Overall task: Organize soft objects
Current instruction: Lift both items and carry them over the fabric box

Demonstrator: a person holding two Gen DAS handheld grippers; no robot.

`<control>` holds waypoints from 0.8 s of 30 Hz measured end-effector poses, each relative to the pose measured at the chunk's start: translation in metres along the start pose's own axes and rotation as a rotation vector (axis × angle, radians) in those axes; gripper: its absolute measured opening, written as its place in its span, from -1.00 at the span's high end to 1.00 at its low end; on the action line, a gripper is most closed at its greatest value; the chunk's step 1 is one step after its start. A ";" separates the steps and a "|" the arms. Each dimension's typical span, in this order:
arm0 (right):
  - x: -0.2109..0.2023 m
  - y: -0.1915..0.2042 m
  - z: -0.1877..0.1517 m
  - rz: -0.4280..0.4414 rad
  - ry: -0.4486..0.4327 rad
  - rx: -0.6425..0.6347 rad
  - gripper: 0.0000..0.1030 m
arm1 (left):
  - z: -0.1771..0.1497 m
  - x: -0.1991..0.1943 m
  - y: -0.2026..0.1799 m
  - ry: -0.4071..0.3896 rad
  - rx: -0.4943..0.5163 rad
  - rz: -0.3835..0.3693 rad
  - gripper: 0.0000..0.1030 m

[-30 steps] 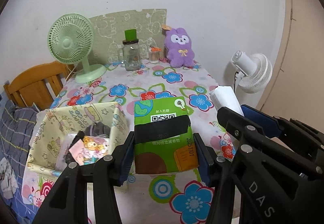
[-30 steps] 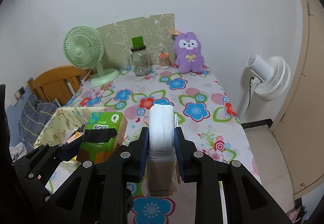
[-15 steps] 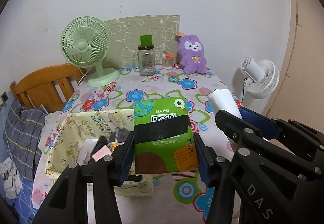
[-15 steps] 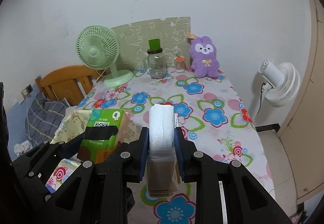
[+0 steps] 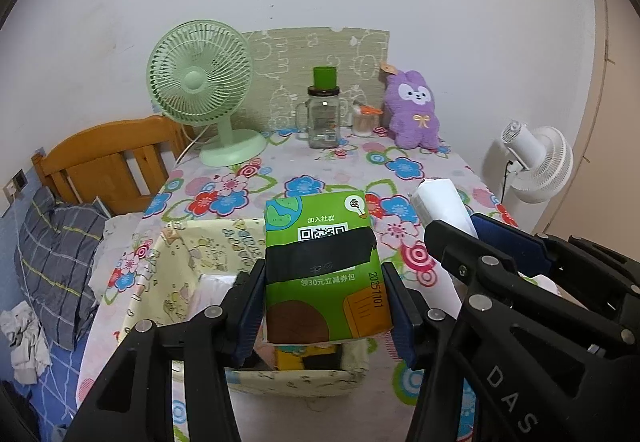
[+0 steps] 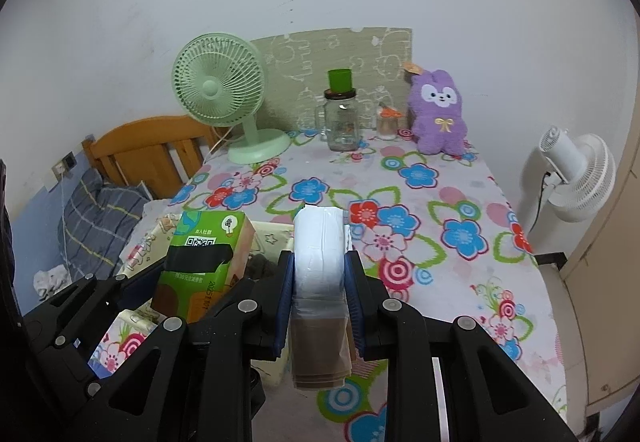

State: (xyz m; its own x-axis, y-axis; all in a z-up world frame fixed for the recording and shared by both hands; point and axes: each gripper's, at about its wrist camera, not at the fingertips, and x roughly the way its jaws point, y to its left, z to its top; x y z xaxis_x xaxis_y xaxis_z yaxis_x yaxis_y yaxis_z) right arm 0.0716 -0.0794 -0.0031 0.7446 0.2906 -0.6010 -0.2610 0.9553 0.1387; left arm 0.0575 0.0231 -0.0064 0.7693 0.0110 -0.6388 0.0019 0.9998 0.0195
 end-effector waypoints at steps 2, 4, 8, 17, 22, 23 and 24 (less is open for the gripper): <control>0.004 0.005 0.002 0.006 0.003 -0.006 0.46 | 0.001 0.002 0.006 0.000 -0.007 0.004 -0.09; 0.008 0.011 0.003 0.013 0.006 -0.014 0.45 | 0.001 0.004 0.013 0.000 -0.014 0.010 -0.09; 0.017 0.022 0.006 0.029 0.015 -0.025 0.46 | 0.001 0.008 0.026 0.006 -0.023 0.023 -0.09; 0.039 0.045 0.007 0.058 0.046 -0.052 0.45 | -0.002 0.021 0.050 0.033 -0.039 0.055 -0.09; 0.050 0.056 0.007 0.078 0.057 -0.067 0.45 | -0.004 0.030 0.063 0.051 -0.047 0.070 -0.09; 0.053 0.059 0.007 0.081 0.062 -0.069 0.45 | -0.004 0.032 0.066 0.054 -0.049 0.074 -0.09; 0.055 0.060 0.007 0.084 0.065 -0.071 0.46 | -0.005 0.033 0.067 0.057 -0.050 0.077 -0.09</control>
State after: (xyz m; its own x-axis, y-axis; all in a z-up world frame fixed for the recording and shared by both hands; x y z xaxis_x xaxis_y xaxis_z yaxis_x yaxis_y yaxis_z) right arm 0.1016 -0.0053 -0.0223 0.6770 0.3636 -0.6400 -0.3657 0.9207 0.1362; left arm 0.0800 0.0907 -0.0300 0.7286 0.0868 -0.6794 -0.0885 0.9955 0.0323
